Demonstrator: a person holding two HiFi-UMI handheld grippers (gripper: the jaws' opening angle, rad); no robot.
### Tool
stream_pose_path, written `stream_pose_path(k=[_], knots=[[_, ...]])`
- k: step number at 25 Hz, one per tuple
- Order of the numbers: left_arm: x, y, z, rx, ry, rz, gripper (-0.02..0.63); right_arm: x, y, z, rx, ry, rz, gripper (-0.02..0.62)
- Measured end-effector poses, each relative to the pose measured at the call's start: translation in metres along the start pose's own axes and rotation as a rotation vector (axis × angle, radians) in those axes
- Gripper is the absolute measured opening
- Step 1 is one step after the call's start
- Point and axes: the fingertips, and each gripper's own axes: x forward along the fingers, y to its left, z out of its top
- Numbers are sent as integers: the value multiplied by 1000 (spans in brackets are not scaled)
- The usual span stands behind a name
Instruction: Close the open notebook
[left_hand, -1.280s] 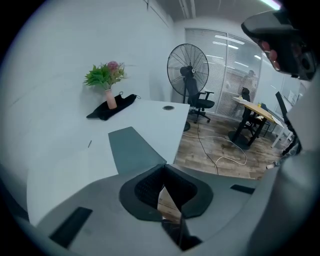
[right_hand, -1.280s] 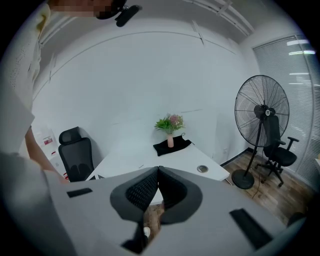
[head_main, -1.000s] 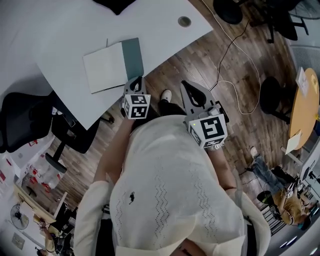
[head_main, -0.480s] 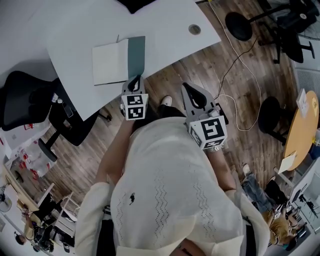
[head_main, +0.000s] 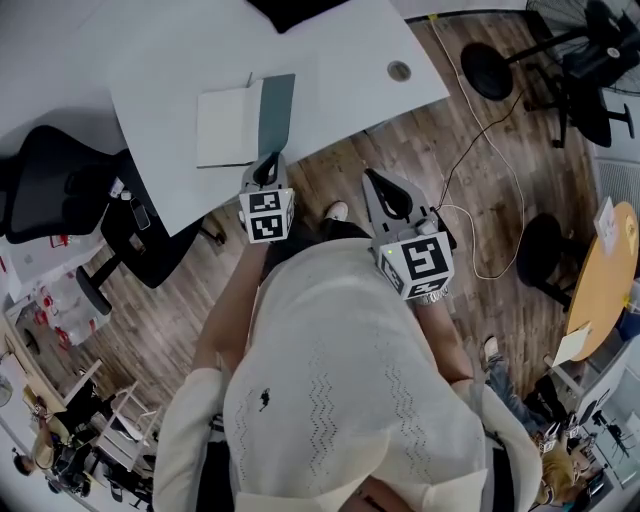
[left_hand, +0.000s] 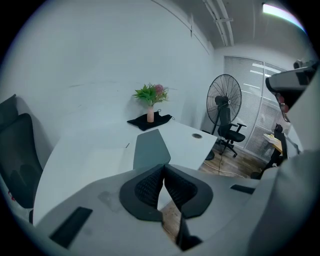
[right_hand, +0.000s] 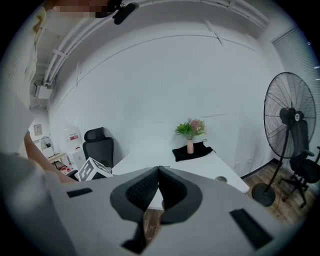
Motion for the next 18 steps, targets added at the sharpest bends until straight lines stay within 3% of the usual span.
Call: stream_pose_path(k=[18], knots=[[-19,24,10,-59,-34,-60,18,34,36,11,21,-5,-17,2]])
